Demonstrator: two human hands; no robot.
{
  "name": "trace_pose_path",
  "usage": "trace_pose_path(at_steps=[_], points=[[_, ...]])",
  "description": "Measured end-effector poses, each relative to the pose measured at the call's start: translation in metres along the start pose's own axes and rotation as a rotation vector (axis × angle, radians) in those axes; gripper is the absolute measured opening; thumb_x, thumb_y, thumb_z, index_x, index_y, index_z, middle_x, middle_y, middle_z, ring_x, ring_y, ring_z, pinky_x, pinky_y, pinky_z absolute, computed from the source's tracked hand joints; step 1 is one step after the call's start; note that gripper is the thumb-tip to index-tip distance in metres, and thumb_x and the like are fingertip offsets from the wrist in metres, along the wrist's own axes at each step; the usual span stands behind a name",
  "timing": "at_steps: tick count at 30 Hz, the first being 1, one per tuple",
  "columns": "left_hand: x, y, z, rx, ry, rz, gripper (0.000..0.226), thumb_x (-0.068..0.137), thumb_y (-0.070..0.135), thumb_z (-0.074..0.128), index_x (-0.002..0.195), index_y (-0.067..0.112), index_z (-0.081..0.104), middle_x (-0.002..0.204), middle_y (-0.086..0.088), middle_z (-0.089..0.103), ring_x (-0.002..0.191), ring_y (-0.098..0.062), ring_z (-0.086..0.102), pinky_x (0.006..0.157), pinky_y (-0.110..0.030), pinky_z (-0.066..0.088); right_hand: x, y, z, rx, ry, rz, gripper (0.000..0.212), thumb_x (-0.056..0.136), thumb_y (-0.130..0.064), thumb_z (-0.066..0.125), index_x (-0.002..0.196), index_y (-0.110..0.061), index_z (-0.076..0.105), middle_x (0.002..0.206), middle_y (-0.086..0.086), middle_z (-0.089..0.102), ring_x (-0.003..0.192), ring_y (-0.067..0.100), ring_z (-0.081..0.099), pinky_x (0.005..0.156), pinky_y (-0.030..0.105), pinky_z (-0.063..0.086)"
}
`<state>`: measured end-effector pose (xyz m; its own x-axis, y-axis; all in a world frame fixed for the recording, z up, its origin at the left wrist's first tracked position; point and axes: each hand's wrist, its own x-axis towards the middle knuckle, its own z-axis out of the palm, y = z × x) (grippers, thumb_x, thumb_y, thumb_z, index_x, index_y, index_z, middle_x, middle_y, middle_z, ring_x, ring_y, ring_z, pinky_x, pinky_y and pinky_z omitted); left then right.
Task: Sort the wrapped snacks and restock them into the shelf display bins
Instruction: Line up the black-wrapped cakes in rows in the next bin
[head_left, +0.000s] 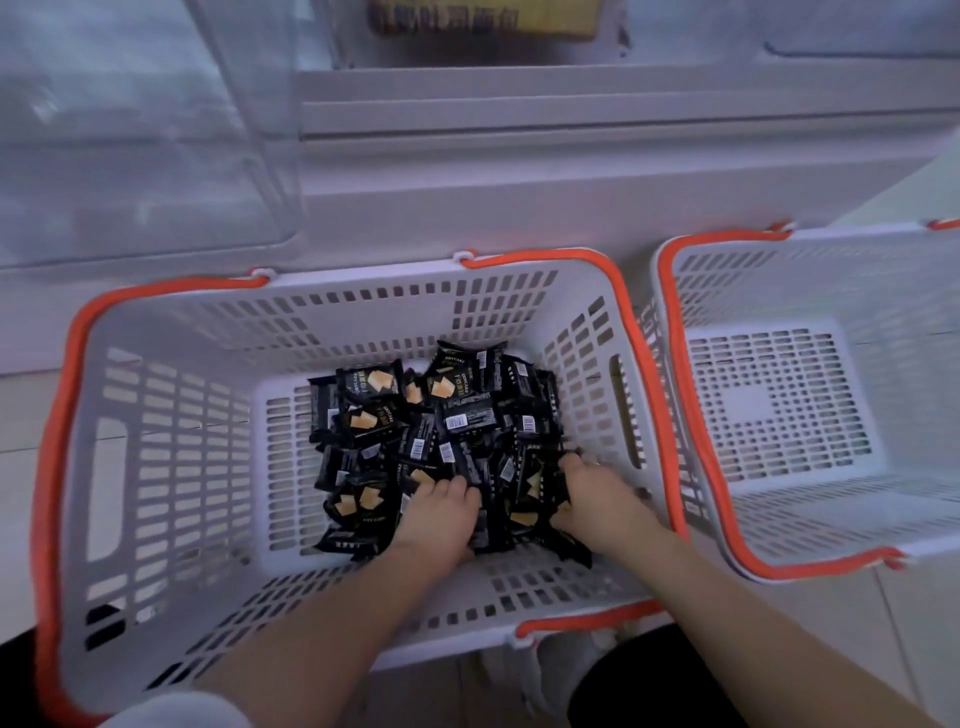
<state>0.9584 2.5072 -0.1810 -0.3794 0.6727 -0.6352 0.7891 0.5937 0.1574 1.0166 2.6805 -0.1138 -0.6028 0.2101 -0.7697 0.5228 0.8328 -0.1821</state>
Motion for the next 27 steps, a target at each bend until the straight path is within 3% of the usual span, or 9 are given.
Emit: trace_pose_path(at_steps=[3, 5, 8, 10, 12, 15, 17, 22, 27], points=[[-0.003, 0.005, 0.005, 0.025, 0.049, -0.038, 0.038, 0.088, 0.012, 0.049, 0.125, 0.007, 0.039, 0.127, -0.014, 0.043, 0.117, -0.03, 0.041, 0.099, -0.036, 0.029, -0.008, -0.002, -0.002, 0.064, -0.038, 0.03, 0.02, 0.085, -0.019, 0.062, 0.099, -0.009, 0.05, 0.087, 0.005, 0.057, 0.088, 0.024, 0.059, 0.064, 0.031, 0.048], [-0.005, 0.005, 0.007, 0.018, 0.072, -0.035, 0.034, 0.09, 0.011, 0.044, 0.124, 0.007, 0.041, 0.126, -0.013, 0.045, 0.117, -0.029, 0.041, 0.098, -0.036, 0.029, -0.013, 0.0, -0.006, 0.209, 0.011, 0.037, 0.013, 0.085, -0.018, 0.063, 0.086, -0.009, 0.053, 0.081, 0.005, 0.059, 0.078, 0.021, 0.059, 0.066, 0.031, 0.048], [-0.012, -0.003, -0.002, -0.145, 0.107, -0.041, 0.039, 0.088, 0.031, 0.05, 0.122, 0.013, 0.046, 0.121, -0.006, 0.049, 0.116, -0.025, 0.044, 0.098, -0.033, 0.029, -0.023, 0.003, -0.012, 0.714, 0.093, 0.063, 0.011, 0.084, -0.014, 0.066, 0.083, -0.007, 0.06, 0.081, 0.005, 0.065, 0.077, 0.017, 0.062, 0.068, 0.027, 0.051], [-0.02, -0.01, -0.014, -0.494, 0.182, -0.087, 0.032, 0.085, 0.039, 0.055, 0.112, 0.021, 0.051, 0.109, 0.002, 0.054, 0.109, -0.018, 0.05, 0.091, -0.027, 0.035, -0.031, -0.001, -0.014, 1.152, 0.062, 0.096, 0.011, 0.086, -0.012, 0.065, 0.094, -0.006, 0.063, 0.094, 0.007, 0.069, 0.088, 0.018, 0.065, 0.068, 0.021, 0.052], [-0.033, -0.015, -0.027, -1.055, 0.207, -0.202, 0.021, 0.088, 0.033, 0.057, 0.107, 0.023, 0.054, 0.102, 0.01, 0.057, 0.1, -0.011, 0.055, 0.085, -0.022, 0.038, -0.037, -0.005, -0.015, 1.446, 0.022, 0.09, 0.009, 0.087, -0.006, 0.061, 0.096, -0.008, 0.063, 0.095, 0.006, 0.07, 0.091, 0.019, 0.066, 0.07, 0.024, 0.053], [-0.05, -0.021, -0.043, -2.053, 0.064, -0.271, 0.029, 0.096, 0.025, 0.039, 0.116, 0.012, 0.058, 0.107, -0.002, 0.068, 0.097, -0.016, 0.064, 0.085, -0.031, 0.046, -0.043, -0.012, -0.015, 1.564, -0.025, 0.04, 0.012, 0.086, -0.001, 0.06, 0.094, -0.009, 0.062, 0.083, 0.002, 0.073, 0.082, 0.015, 0.069, 0.063, 0.024, 0.054], [-0.059, -0.026, -0.052, -2.383, 0.067, -0.222, 0.037, 0.096, 0.024, 0.03, 0.117, 0.008, 0.056, 0.103, -0.01, 0.07, 0.092, -0.019, 0.068, 0.079, -0.034, 0.048, -0.048, -0.02, -0.012, 1.53, -0.037, 0.006, 0.01, 0.085, -0.001, 0.062, 0.092, -0.009, 0.063, 0.078, -0.001, 0.073, 0.073, 0.01, 0.07, 0.057, 0.019, 0.052], [-0.083, -0.029, -0.06, -2.363, 0.103, -0.232, 0.037, 0.095, 0.024, 0.025, 0.108, 0.012, 0.058, 0.093, -0.007, 0.073, 0.093, -0.02, 0.063, 0.086, -0.036, 0.046, -0.053, -0.042, -0.002, 1.592, 0.013, -0.057, 0.013, 0.082, -0.004, 0.065, 0.093, -0.01, 0.065, 0.086, 0.001, 0.072, 0.079, 0.012, 0.067, 0.06, 0.021, 0.052], [-0.106, -0.029, -0.055, -2.315, 0.214, -0.272, 0.029, 0.097, 0.022, 0.033, 0.104, 0.014, 0.061, 0.094, -0.003, 0.073, 0.094, -0.017, 0.064, 0.08, -0.035, 0.049, -0.059, -0.065, 0.011, 1.684, -0.02, -0.104, 0.013, 0.085, -0.001, 0.061, 0.091, -0.012, 0.064, 0.088, 0.001, 0.071, 0.082, 0.012, 0.065, 0.066, 0.023, 0.051]])
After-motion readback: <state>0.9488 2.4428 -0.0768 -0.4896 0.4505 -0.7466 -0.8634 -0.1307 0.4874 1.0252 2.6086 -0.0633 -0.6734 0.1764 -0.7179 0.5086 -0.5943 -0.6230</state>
